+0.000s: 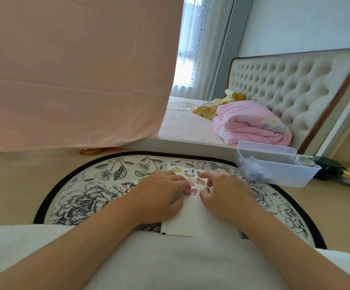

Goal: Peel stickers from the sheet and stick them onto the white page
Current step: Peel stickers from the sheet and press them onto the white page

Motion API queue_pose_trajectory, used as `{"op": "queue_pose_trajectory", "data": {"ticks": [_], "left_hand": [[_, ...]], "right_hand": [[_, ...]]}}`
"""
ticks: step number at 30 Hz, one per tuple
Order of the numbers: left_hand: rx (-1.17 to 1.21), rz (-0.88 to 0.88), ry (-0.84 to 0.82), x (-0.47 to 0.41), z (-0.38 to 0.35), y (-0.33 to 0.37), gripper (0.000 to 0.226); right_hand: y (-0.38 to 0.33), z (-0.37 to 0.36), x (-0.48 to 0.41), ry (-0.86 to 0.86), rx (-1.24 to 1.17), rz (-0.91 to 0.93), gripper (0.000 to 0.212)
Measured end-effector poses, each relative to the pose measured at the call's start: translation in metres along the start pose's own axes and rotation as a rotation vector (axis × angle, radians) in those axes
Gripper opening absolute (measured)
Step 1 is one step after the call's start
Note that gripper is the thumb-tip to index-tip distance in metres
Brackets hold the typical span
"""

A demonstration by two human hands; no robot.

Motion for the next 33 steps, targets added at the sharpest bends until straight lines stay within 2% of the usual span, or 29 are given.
{"op": "queue_pose_trajectory", "data": {"ticks": [4, 6, 11, 14, 17, 19, 21, 23, 28, 33], "left_hand": [[-0.035, -0.001, -0.031, 0.001, 0.001, 0.001, 0.043], [-0.045, 0.004, -0.043, 0.000, 0.000, 0.002, 0.049], [-0.072, 0.026, -0.052, 0.001, -0.001, 0.007, 0.042], [-0.065, 0.037, -0.064, 0.001, -0.002, 0.008, 0.037], [-0.094, 0.043, -0.169, -0.002, -0.004, 0.003, 0.055], [-0.125, 0.041, -0.226, -0.004, -0.006, -0.001, 0.060], [-0.179, 0.037, -0.217, -0.005, -0.007, -0.003, 0.068], [-0.253, 0.005, -0.180, -0.005, -0.009, -0.002, 0.076], [-0.271, -0.064, -0.075, -0.001, -0.005, 0.003, 0.063], [-0.169, -0.083, -0.030, 0.007, 0.000, 0.007, 0.050]], "right_hand": [[0.005, -0.004, 0.010, -0.048, 0.127, 0.241, 0.046], [0.008, -0.007, 0.013, -0.063, 0.219, 0.290, 0.046], [0.013, -0.006, 0.017, -0.034, 0.256, 0.312, 0.073], [0.016, -0.007, 0.020, -0.031, 0.234, 0.314, 0.071], [0.015, -0.008, 0.020, -0.027, 0.222, 0.297, 0.058], [0.014, -0.009, 0.018, -0.028, 0.226, 0.292, 0.064], [0.014, -0.010, 0.017, -0.022, 0.256, 0.294, 0.070], [0.013, -0.010, 0.017, -0.020, 0.283, 0.290, 0.067], [0.014, -0.009, 0.017, -0.047, 0.276, 0.286, 0.057], [0.014, -0.011, 0.017, -0.018, 0.275, 0.304, 0.067]]}}
Point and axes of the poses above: each hand's wrist, its own x-axis away from the middle knuckle, its own z-axis out of the back of the hand, y = z × x, the point moved 1 cm from there along -x, towards the middle knuckle, and after that the axes turned 11 degrees about -z, right-handed, at the moved point
